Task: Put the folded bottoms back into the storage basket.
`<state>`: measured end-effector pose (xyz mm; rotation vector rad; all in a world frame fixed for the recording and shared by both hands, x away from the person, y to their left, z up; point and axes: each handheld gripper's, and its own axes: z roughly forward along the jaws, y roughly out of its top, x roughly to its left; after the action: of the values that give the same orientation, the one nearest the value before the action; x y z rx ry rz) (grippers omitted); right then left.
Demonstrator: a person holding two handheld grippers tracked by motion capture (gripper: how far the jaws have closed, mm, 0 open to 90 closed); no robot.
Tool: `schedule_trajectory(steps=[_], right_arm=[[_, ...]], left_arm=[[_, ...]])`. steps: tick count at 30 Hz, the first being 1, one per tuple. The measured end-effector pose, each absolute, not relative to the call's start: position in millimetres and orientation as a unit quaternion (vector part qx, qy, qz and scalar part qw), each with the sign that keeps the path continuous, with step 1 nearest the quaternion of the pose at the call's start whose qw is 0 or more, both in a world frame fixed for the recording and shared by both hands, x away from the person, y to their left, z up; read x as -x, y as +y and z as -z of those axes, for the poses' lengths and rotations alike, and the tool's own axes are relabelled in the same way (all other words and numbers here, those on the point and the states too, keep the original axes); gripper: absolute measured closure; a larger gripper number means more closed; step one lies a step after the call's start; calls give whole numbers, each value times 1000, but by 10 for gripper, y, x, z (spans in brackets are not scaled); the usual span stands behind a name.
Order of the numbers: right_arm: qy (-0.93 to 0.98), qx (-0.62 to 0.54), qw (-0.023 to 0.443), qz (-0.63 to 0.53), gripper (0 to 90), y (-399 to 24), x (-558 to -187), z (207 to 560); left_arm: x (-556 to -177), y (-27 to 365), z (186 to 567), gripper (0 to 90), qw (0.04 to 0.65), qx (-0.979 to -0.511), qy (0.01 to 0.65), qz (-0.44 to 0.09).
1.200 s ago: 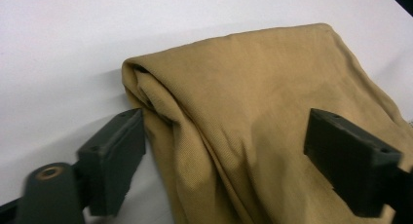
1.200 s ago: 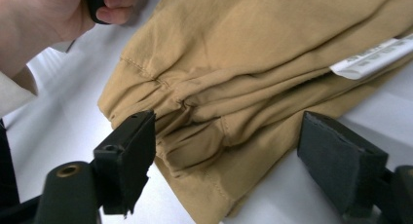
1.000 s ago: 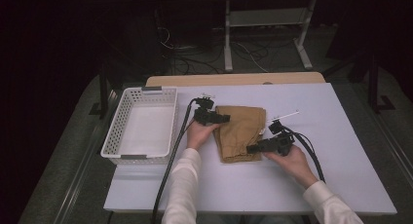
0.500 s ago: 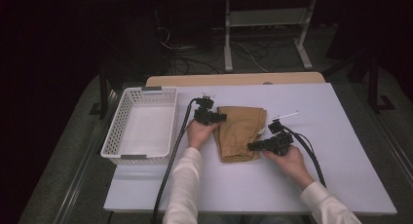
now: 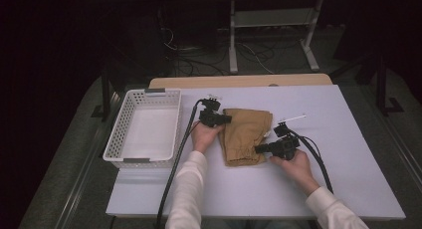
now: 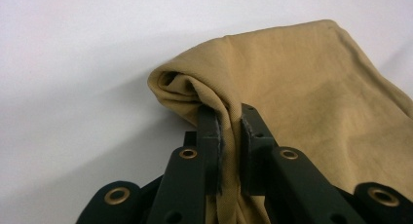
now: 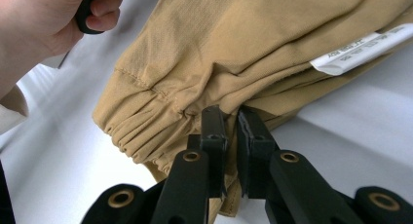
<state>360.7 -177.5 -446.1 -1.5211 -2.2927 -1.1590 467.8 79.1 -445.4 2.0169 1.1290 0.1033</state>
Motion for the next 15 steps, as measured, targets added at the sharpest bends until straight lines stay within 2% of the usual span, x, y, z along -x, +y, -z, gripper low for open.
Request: schedule_trajectory(steps=[15], right_arm=[[-765,500,76,398,818,-1746,-3553,4380]], left_arm=[[-4653,833,4368,818,400,-806,435,-43]])
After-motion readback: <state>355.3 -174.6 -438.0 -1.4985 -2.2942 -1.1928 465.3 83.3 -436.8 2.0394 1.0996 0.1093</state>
